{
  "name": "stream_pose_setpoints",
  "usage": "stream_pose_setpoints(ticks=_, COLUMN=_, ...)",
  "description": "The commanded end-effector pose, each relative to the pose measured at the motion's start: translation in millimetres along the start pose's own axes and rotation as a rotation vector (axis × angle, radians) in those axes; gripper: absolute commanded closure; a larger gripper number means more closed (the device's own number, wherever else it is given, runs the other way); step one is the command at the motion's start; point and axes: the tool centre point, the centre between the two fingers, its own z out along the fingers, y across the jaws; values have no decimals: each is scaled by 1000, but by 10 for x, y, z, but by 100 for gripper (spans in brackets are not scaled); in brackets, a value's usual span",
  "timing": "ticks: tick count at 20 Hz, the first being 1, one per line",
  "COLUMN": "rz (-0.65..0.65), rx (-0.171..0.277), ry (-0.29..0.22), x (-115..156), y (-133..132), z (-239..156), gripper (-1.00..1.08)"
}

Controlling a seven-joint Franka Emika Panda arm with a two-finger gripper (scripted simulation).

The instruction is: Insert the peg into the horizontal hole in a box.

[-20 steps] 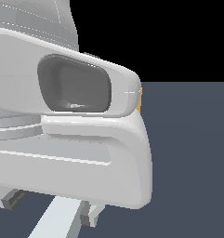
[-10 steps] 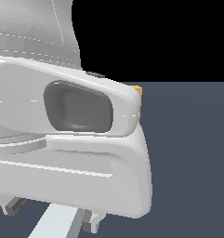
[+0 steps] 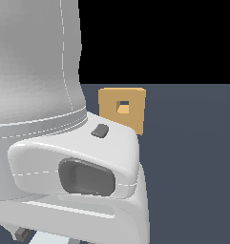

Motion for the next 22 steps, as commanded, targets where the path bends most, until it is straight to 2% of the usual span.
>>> stream_pose_setpoints(ticks=1, rz=0, rx=-2, ry=0, x=0, y=10, z=20, gripper=-92)
stream_pose_setpoints(ticks=2, rz=0, rx=-2, ry=0, x=0, y=10, z=20, gripper=108)
stream_pose_setpoints(ticks=14, rz=0, rx=-2, ry=0, x=15, y=13, z=13, gripper=108)
stream_pose_setpoints(ticks=18, rz=-3, rx=-2, ry=0, x=145, y=36, z=-41, gripper=108)
stream_pose_setpoints(ticks=22, rz=-8, rx=-2, ry=0, x=403, y=82, z=-145, gripper=108)
